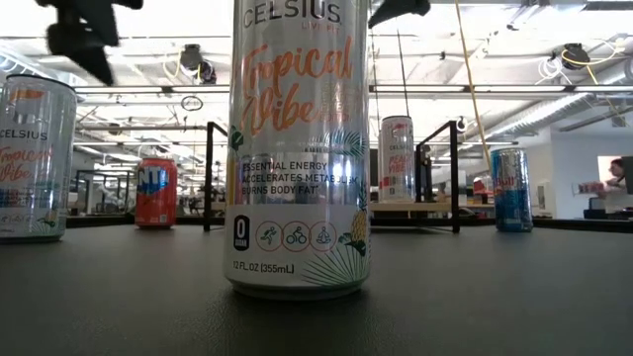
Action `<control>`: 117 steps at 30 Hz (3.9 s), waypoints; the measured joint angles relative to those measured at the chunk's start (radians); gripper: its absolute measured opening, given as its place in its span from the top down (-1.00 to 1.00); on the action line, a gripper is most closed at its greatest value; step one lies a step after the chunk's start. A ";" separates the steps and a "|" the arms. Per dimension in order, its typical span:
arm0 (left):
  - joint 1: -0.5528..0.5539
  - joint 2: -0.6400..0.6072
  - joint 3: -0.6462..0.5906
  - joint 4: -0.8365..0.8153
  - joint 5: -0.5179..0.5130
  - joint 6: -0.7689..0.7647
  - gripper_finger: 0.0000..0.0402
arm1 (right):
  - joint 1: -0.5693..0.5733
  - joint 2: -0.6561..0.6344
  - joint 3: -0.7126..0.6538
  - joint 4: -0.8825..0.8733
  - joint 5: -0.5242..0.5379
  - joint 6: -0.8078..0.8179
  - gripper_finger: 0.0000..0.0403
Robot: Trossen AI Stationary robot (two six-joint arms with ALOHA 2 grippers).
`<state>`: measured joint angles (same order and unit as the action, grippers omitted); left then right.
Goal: Place canned beverage on shelf
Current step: Put the top white soda can on the shelf
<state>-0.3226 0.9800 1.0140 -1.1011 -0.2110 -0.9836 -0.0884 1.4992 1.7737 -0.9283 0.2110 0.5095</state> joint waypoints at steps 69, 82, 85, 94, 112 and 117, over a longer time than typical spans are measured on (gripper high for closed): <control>0.116 0.471 0.215 0.153 0.106 0.304 -0.17 | 0.190 0.144 -0.001 0.148 -0.006 0.033 -0.68; 0.148 0.634 0.357 0.107 0.107 0.475 -0.17 | 0.229 0.110 0.000 0.008 0.060 0.070 -0.68; 0.153 0.635 0.357 0.109 0.107 0.473 -0.17 | 0.232 0.112 0.000 -0.033 0.096 0.081 -0.68; 0.153 0.629 0.355 0.115 0.109 0.469 -0.19 | 0.234 0.112 0.000 -0.050 0.103 0.066 -0.68; 0.148 0.596 0.558 -0.013 0.015 0.524 -0.86 | 0.225 0.148 0.000 0.045 0.046 -0.157 -0.68; 0.102 0.469 0.544 -0.056 -0.149 0.546 -0.86 | 0.224 0.234 0.000 0.259 0.045 -0.319 -0.69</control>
<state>-0.2208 1.4494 1.5577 -1.1567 -0.3601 -0.4375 0.1356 1.7335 1.7733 -0.6695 0.2559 0.1909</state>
